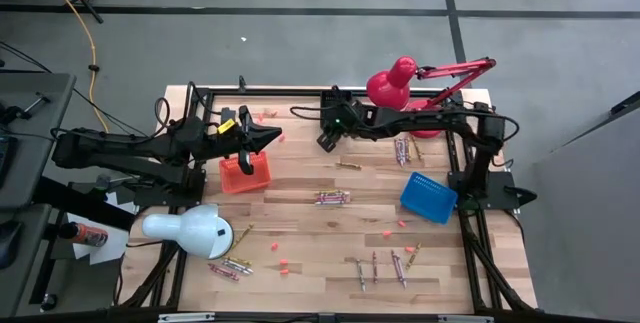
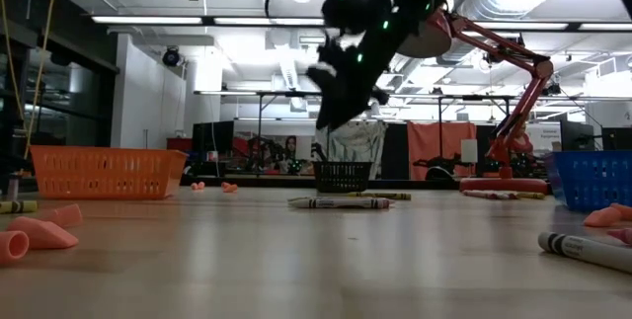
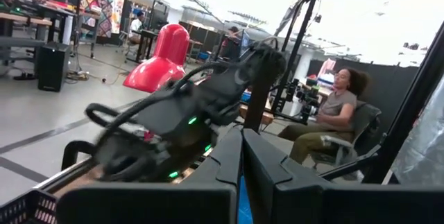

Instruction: Sort crayons

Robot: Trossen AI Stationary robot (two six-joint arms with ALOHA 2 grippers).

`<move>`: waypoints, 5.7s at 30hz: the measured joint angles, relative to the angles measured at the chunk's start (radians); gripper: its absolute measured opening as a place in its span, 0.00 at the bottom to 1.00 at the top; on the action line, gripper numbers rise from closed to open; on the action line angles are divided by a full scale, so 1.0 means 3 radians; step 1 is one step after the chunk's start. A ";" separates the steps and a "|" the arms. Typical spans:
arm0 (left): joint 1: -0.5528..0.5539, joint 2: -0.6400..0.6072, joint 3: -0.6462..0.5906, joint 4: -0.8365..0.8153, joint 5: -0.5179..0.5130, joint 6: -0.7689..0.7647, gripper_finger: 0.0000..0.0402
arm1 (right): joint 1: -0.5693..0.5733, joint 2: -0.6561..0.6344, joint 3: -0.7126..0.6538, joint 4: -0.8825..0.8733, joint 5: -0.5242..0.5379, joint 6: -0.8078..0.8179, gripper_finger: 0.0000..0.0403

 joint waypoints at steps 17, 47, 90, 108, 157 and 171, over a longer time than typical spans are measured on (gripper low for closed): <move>-0.0001 0.0001 0.0000 -0.0370 0.0001 0.0005 0.01 | 0.0633 -0.1589 -0.1112 -0.0665 -0.0820 0.0180 0.39; -0.0001 0.0002 -0.0001 -0.0582 -0.0216 0.0267 0.01 | 0.0251 -0.0290 -0.1413 0.0263 -0.0851 -0.0753 0.39; 0.0000 0.0461 -0.0001 -0.0157 -0.0166 0.0528 0.01 | 0.0620 -0.1607 -0.1417 0.1706 -0.1107 -0.0073 0.00; 0.0013 0.0478 -0.0001 0.0075 -0.0090 0.0442 0.01 | 0.0626 -0.1337 -0.1408 0.1553 -0.0906 -0.0190 0.00; 0.0023 0.0224 -0.0001 0.0047 -0.0167 0.0554 0.01 | -0.0073 0.0147 -0.0151 0.0196 0.0652 -0.0764 0.46; 0.0024 0.0225 -0.0001 -0.0096 -0.0167 0.0554 0.01 | 0.0523 -0.0996 -0.0331 -0.1099 -0.0566 -0.0445 0.48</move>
